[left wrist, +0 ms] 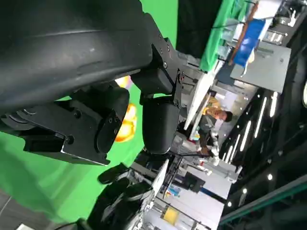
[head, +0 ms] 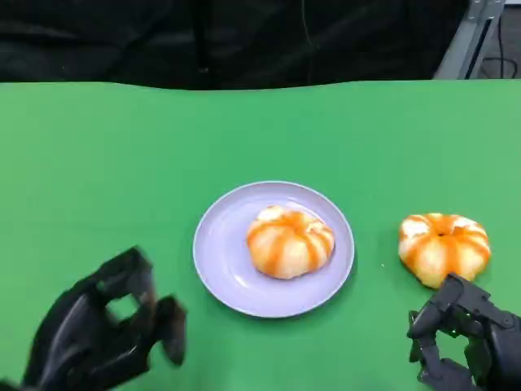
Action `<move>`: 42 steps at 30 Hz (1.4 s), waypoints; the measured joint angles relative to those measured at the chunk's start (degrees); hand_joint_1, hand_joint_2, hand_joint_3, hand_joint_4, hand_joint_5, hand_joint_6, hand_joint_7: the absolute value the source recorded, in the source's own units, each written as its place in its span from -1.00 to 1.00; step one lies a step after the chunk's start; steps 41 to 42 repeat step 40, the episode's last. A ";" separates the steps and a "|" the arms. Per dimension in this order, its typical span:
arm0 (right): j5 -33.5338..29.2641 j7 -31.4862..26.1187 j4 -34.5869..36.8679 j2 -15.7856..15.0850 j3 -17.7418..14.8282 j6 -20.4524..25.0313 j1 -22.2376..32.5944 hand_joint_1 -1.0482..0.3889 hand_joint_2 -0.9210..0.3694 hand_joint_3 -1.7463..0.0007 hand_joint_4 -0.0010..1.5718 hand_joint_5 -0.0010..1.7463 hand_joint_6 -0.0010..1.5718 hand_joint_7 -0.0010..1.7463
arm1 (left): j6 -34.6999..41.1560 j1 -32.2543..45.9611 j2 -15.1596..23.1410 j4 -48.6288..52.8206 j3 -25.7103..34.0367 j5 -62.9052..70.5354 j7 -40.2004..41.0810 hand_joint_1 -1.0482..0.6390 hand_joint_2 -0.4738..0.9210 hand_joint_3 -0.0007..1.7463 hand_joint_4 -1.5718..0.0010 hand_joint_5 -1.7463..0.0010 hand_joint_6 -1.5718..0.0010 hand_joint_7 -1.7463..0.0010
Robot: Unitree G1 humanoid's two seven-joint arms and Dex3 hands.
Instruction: Grasp the bread from the table and place it into the plate.
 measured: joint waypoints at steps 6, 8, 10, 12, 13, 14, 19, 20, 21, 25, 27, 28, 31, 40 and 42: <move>0.01 0.02 -0.12 -0.04 0.05 0.19 -0.17 0.28 -0.68 0.03 0.05 1.00 -0.11 0.84 | -1.08 2.44 -0.21 0.14 2.19 0.43 -1.24 0.20 0.43 0.71 -0.15 -1.00 0.07 -1.00; 0.06 0.07 -0.12 -0.20 -0.05 0.19 -0.16 0.27 -0.69 0.04 0.04 1.00 -0.11 0.84 | -2.08 2.29 -0.62 0.89 2.76 0.78 -1.32 0.19 0.43 0.66 -0.13 -1.00 0.10 -1.00; 0.12 0.17 -0.12 -0.51 -0.23 0.23 -0.16 0.27 -0.71 0.08 0.04 1.00 -0.11 0.84 | -2.91 1.88 -1.26 1.99 2.93 0.98 -1.65 0.18 0.44 0.63 -0.12 -1.00 0.11 -1.00; 0.16 0.34 -0.12 -0.72 -0.27 0.25 -0.17 0.27 -0.72 0.10 0.04 1.00 -0.11 0.84 | -3.69 1.70 -1.72 3.00 2.93 1.06 -2.44 0.17 0.45 0.62 -0.12 -1.00 0.11 -1.00; 0.19 0.40 -0.12 -0.79 -0.28 0.25 -0.17 0.27 -0.73 0.11 0.04 1.00 -0.11 0.84 | -3.81 1.68 -1.83 3.29 2.93 1.11 -2.76 0.17 0.45 0.61 -0.12 -1.00 0.11 -1.00; 0.21 0.41 -0.11 -0.83 -0.30 0.25 -0.17 0.28 -0.74 0.11 0.04 1.00 -0.12 0.84 | -3.99 1.65 -1.90 3.49 2.93 1.19 -3.09 0.16 0.45 0.60 -0.12 -1.00 0.11 -1.00; 0.38 0.58 -0.08 -0.87 -0.30 0.06 -0.01 0.26 -0.74 0.13 0.04 1.00 -0.11 0.84 | -5.23 1.42 -2.45 3.95 3.39 1.69 -3.26 0.16 0.46 0.57 -0.11 -1.00 0.11 -1.00; 0.34 0.57 -0.07 -0.87 -0.30 0.06 0.07 0.26 -0.75 0.13 0.04 1.00 -0.11 0.84 | -5.42 1.36 -2.46 4.00 3.45 2.02 -3.32 0.16 0.46 0.57 -0.11 -1.00 0.11 -1.00; 0.30 0.56 -0.07 -0.87 -0.30 0.06 0.09 0.26 -0.75 0.13 0.04 1.00 -0.11 0.84 | -5.47 1.31 -2.47 4.04 3.46 2.18 -3.37 0.16 0.46 0.56 -0.11 -1.00 0.11 -1.00; 0.28 0.54 -0.07 -0.87 -0.30 0.06 0.09 0.26 -0.75 0.13 0.04 1.00 -0.12 0.84 | -5.51 1.20 -2.51 4.23 3.48 2.24 -3.41 0.17 0.48 0.56 -0.11 -1.00 0.11 -1.00; 0.28 0.55 -0.08 -0.87 -0.26 0.06 0.10 0.26 -0.75 0.13 0.03 1.00 -0.11 0.84 | -5.55 1.16 -2.55 4.52 3.64 2.25 -3.44 0.18 0.48 0.56 -0.11 -1.00 0.11 -1.00; 0.28 0.55 -0.08 -0.87 -0.22 0.06 0.12 0.26 -0.75 0.12 0.03 1.00 -0.11 0.84 | -5.55 1.14 -2.58 4.65 3.81 2.25 -3.43 0.18 0.48 0.56 -0.11 -1.00 0.11 -1.00; 0.28 0.55 -0.08 -0.87 -0.13 0.05 0.20 0.26 -0.75 0.12 0.04 1.00 -0.11 0.84 | -5.63 1.04 -2.62 4.85 4.19 2.25 -3.47 0.19 0.47 0.58 -0.11 -1.00 0.11 -1.00; 0.29 0.55 -0.08 -0.87 -0.13 -0.11 0.23 0.28 -0.73 0.10 0.05 1.00 -0.11 0.84 | -5.76 0.99 -3.34 4.91 4.45 2.74 -3.55 0.21 0.47 0.59 -0.11 -1.00 0.11 -1.00; 0.29 0.55 -0.08 -0.87 -0.13 -0.11 0.23 0.28 -0.73 0.10 0.05 1.00 -0.11 0.84 | -5.76 0.99 -3.34 4.91 4.45 2.74 -3.55 0.21 0.47 0.59 -0.11 -1.00 0.11 -1.00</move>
